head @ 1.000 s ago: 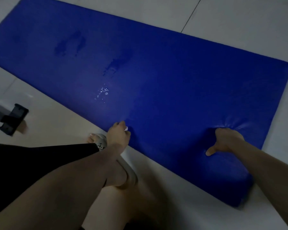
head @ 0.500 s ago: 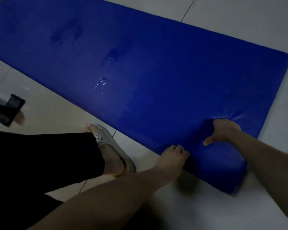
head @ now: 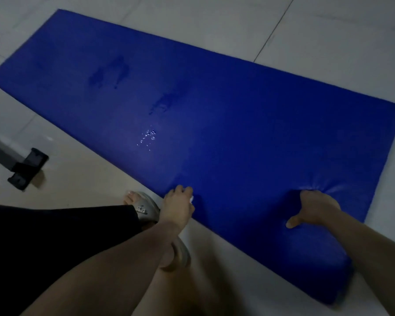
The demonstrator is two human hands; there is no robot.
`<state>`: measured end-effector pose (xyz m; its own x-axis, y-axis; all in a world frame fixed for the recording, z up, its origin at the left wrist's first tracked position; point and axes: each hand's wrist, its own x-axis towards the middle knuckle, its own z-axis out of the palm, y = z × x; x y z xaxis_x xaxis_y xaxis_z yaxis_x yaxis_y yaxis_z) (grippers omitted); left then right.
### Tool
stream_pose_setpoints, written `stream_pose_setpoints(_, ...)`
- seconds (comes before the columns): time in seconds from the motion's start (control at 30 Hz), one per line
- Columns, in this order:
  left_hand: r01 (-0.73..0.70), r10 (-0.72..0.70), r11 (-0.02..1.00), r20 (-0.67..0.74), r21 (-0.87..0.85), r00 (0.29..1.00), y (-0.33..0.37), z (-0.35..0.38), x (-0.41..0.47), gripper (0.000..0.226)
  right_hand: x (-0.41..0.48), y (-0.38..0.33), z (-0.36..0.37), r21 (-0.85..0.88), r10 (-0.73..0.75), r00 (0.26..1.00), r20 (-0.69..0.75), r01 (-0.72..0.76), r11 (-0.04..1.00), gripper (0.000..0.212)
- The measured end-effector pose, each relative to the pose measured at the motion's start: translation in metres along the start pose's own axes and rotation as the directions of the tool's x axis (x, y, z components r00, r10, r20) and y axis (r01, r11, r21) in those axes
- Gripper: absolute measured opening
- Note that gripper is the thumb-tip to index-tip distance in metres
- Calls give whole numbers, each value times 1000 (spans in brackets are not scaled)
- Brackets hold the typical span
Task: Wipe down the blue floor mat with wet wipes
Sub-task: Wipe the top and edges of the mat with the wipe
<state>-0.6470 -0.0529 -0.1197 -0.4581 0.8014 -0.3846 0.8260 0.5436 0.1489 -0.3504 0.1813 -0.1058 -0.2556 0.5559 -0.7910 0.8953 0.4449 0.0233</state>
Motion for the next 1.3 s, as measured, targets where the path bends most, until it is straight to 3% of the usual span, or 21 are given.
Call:
stream_pose_setpoints(0.13, 281, -298, 946, -88, -165, 951, -17, -7, 13, 19, 1, -2, -2, 4, -9, 1000, 10, 9, 1000, 86)
stream_pose_setpoints(0.2, 308, -340, 922, -109, -236, 934, -4, -4, 11, 13, 1, -2, -3, -8, 0, 1000, 20, 0, 1000, 90)
stream_pose_setpoints(0.37, 32, -34, 980, -9, -194, 999, 46, 13, -5, 14, 2, -3, -4, -7, 6, 1000, 30, -6, 1000, 85)
stream_pose_setpoints(0.5, -152, 164, 981, 92, -122, 982, 49, 13, -3, 10, 1, -3, -5, 0, 6, 1000, 25, -6, 1000, 83)
stream_pose_setpoints(0.57, -114, 119, 991, 70, -77, 990, 37, 14, 1, 8, 1, -3, -5, 4, 0, 1000, 23, 0, 1000, 84)
stream_pose_setpoints(0.63, 80, -90, 980, -48, -183, 995, 24, 13, 6, 6, 2, -3, -4, 1, -1, 1000, 24, 1, 1000, 85)
stream_pose_setpoints(0.7, 270, -324, 901, -112, -340, 939, 16, 14, 10, 14, 1, -4, -3, -6, 8, 1000, 31, -8, 1000, 85)
stream_pose_setpoints(0.8, 472, -581, 735, -92, -486, 809, 20, 14, 10, 50, 1, -3, -3, 0, 19, 999, 33, -19, 1000, 90)
stream_pose_setpoints(0.87, 623, -761, 519, 15, -586, 648, 28, 10, 8, 73, 0, -3, 0, 9, 23, 999, 35, -23, 1000, 102)
stream_pose_setpoints(0.93, 672, -835, 246, 199, -698, 513, 34, 9, 10, 84, -3, -4, 2, 28, 41, 998, 41, -42, 999, 116)
stream_pose_setpoints(1.0, 615, -786, 34, 359, -788, 503, 30, 11, 17, 81, -9, -8, 8, 41, 70, 997, 9, -70, 997, 123)
stream_pose_setpoints(1.07, 543, -718, -117, 449, -832, 532, 22, 14, 22, 65, -18, -16, 13, 50, 61, 997, -48, -59, 997, 111)
stream_pose_setpoints(1.13, 491, -679, -202, 482, -848, 554, 22, 5, 21, 35, -29, -30, 18, 76, 1, 994, -110, 8, 997, 92)
stream_pose_setpoints(1.2, 479, -674, -217, 486, -851, 556, 26, -14, 15, 35, -45, -51, 21, 74, -83, 978, -192, 98, 992, 85)
stream_pose_setpoints(1.3, 466, -659, -273, 517, -841, 547, 30, -39, 8, 40, -72, -91, 18, 67, -215, 941, -262, 240, 968, 98)
